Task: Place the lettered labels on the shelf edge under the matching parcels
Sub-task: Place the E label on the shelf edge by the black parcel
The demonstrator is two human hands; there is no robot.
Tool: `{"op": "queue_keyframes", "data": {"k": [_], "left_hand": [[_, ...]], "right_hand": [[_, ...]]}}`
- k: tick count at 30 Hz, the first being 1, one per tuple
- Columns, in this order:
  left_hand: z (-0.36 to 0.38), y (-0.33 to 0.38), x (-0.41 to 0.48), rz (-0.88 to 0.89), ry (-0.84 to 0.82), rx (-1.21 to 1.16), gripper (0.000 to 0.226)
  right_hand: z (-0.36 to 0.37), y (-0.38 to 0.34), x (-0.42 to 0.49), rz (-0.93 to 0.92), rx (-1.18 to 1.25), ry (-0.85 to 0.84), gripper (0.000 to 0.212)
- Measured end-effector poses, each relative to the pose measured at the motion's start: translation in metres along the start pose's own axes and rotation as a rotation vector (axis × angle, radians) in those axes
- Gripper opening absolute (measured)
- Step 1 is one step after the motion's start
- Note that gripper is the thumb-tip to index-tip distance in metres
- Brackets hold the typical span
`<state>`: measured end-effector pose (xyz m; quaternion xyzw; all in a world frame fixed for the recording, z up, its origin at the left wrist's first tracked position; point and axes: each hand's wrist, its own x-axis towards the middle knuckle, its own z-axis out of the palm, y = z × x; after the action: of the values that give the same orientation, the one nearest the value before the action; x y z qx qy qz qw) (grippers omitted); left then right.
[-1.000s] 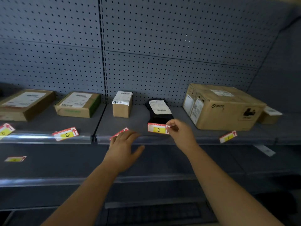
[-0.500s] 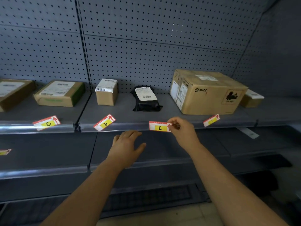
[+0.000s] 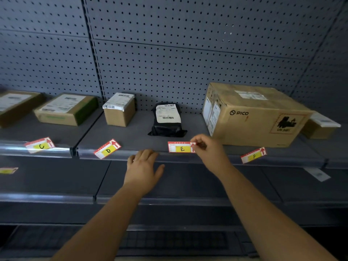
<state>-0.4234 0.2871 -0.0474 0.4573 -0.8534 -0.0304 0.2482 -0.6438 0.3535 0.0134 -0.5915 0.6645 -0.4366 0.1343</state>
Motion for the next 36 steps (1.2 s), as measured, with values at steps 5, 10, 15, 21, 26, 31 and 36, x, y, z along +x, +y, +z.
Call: {"op": "queue_keyframes", "data": {"k": [5,10,15,21,26,31,36], "left_hand": [[0.005,0.005,0.006,-0.02,0.011,0.033,0.044],[0.006,0.002,0.008,-0.029,0.036,0.02,0.04],[0.009,0.0,0.006,-0.025,0.074,0.027,0.039],[0.007,-0.002,0.01,-0.015,0.069,0.017,0.034],[0.003,-0.002,0.013,-0.013,0.063,0.0,0.035],[0.003,-0.003,0.017,-0.023,0.077,-0.018,0.033],[0.003,-0.002,0.017,-0.032,0.068,-0.023,0.036]], "right_hand": [[-0.004,0.008,0.003,-0.031,0.015,-0.013,0.015],[-0.005,0.011,0.006,-0.051,0.013,-0.004,0.015],[-0.001,0.013,0.01,-0.055,0.024,0.012,0.015],[0.003,0.014,0.012,-0.066,0.025,0.024,0.017],[0.005,0.012,0.012,-0.06,0.036,0.025,0.017],[0.007,0.011,0.014,-0.059,0.044,0.029,0.018],[0.009,0.009,0.016,-0.078,0.033,0.021,0.019]]}}
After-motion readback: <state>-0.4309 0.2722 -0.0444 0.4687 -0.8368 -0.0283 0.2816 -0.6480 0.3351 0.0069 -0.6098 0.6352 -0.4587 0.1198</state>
